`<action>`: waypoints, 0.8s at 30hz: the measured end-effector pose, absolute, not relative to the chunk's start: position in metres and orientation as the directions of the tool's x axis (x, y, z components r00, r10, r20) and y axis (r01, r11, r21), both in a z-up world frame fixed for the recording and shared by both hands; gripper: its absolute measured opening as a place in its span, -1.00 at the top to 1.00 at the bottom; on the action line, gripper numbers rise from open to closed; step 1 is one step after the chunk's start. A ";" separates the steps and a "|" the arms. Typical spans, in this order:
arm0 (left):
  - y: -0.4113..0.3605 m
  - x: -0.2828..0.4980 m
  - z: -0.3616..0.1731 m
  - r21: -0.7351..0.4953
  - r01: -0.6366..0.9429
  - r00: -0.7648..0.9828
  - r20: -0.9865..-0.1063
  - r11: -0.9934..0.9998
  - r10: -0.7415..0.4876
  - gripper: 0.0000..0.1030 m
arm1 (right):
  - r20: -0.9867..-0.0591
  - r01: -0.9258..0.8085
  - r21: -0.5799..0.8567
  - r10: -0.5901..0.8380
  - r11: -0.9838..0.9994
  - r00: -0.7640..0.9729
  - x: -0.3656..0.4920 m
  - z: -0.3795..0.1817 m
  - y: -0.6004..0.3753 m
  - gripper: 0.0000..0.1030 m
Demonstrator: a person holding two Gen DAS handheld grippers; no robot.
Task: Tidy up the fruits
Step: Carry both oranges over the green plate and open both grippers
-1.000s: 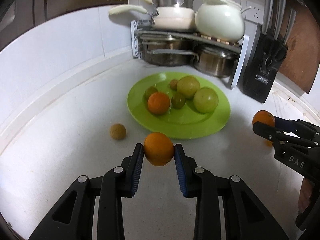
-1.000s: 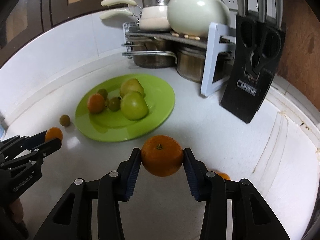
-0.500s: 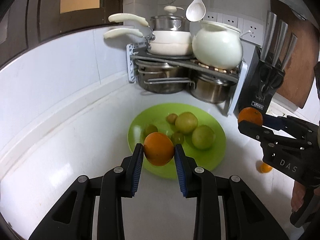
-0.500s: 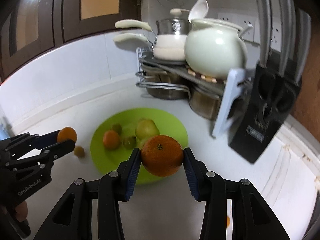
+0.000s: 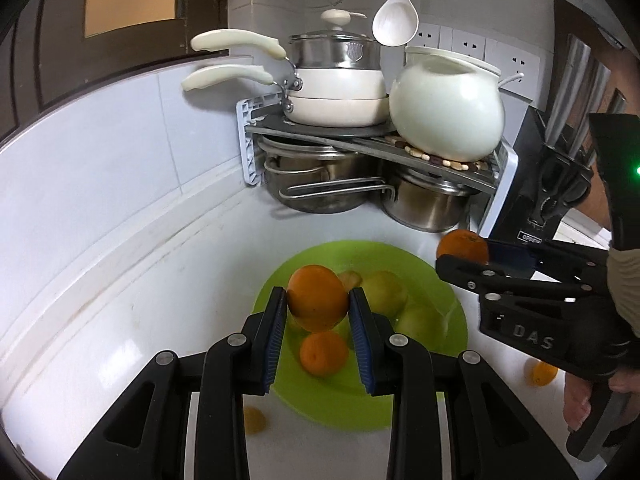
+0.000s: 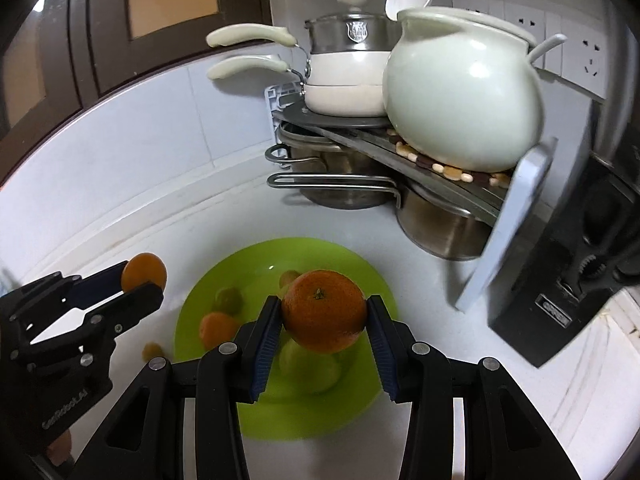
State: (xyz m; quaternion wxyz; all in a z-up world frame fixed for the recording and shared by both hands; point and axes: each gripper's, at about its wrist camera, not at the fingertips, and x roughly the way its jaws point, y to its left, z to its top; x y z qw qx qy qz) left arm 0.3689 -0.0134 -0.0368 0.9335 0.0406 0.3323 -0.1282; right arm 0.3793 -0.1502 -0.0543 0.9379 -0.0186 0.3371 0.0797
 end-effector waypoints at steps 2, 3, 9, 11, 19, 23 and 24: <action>-0.015 0.377 -0.038 -0.004 0.273 0.741 -0.636 0.962 -0.213 0.39 | -0.645 -0.162 0.014 0.133 0.987 0.752 0.391 -0.057 -0.148 0.15; -0.017 0.381 -0.038 -0.003 0.277 0.737 -0.641 0.961 -0.215 0.39 | -0.653 -0.167 0.016 0.137 0.986 0.745 0.396 -0.058 -0.147 0.15; -0.022 0.409 -0.049 -0.017 0.300 0.699 -0.677 0.954 -0.231 0.39 | -0.690 -0.169 0.030 0.143 0.985 0.709 0.427 -0.066 -0.144 0.15; -0.022 0.418 -0.055 -0.024 0.305 0.683 -0.691 0.952 -0.237 0.39 | -0.698 -0.167 0.027 0.138 0.986 0.703 0.433 -0.069 -0.144 0.15; -0.026 0.442 -0.074 -0.027 0.330 0.640 -0.728 0.944 -0.245 0.39 | -0.721 -0.174 0.023 0.137 0.984 0.679 0.450 -0.078 -0.142 0.15; -0.029 0.447 -0.081 -0.026 0.338 0.630 -0.736 0.941 -0.247 0.38 | -0.725 -0.182 0.017 0.138 0.983 0.675 0.454 -0.080 -0.140 0.15; -0.030 0.448 -0.082 -0.025 0.340 0.626 -0.740 0.940 -0.246 0.38 | -0.726 -0.183 0.017 0.138 0.983 0.674 0.455 -0.081 -0.140 0.15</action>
